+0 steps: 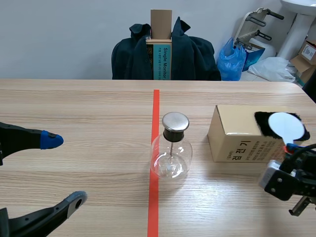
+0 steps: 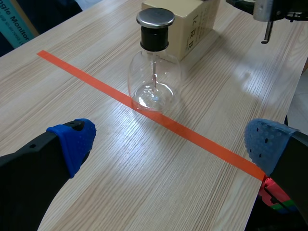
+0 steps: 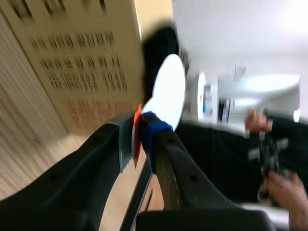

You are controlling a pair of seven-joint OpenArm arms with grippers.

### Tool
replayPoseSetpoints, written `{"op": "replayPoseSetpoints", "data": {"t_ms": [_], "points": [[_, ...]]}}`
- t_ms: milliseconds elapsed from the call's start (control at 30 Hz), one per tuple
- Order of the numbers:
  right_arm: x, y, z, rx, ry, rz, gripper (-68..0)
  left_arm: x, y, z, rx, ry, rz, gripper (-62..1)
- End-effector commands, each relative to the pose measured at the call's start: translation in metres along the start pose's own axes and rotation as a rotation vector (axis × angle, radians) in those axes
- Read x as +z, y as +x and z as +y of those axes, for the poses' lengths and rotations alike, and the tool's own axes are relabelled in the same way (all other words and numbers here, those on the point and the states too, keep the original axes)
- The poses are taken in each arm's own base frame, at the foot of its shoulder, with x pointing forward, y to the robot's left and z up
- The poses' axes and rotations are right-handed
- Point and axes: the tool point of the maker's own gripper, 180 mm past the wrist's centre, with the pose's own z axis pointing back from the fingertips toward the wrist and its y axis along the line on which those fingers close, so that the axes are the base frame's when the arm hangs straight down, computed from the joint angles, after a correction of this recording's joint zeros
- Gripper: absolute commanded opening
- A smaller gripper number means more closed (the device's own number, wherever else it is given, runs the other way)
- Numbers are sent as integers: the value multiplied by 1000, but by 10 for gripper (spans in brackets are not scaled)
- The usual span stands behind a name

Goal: Do the electroscope experiment.
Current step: 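Rub the plate on the fur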

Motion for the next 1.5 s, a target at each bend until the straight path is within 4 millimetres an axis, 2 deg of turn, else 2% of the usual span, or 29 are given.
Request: {"op": "replayPoseSetpoints", "data": {"t_ms": [0,67,100,133,233,267,400,600,867,1000,1133,1300,1467], "points": [[-1,-2,-4,6,-7,20,-667,-1,6,1,0,3,-24,14],[3,-28,-4,7,-6,162,-667,-1,6,1,0,3,-24,14],[5,-35,-4,8,-6,194,-667,-1,6,1,0,3,-24,14],[5,-33,-3,7,-2,184,-667,-1,6,1,0,3,-24,14],[-1,-5,-6,14,-9,25,-667,-1,6,1,0,3,-25,14],[-3,-2,-9,15,-17,10,-667,-1,6,1,0,3,-25,14],[0,-31,-10,12,-20,172,-667,-1,6,1,0,3,-25,14],[-3,-12,-10,14,-22,67,-667,-1,6,1,0,3,-25,14],[-1,-22,-13,32,-21,87,-667,-1,6,1,0,3,-25,14],[1,-32,-25,77,-32,92,-667,-1,6,1,0,3,-25,14],[9,-46,-57,96,-105,123,-667,-1,7,1,0,3,-28,14],[23,-59,-122,121,-267,167,-667,-1,7,1,0,3,-28,14],[38,-48,-188,175,-437,153,-667,0,5,1,4,5,-22,14]]}}
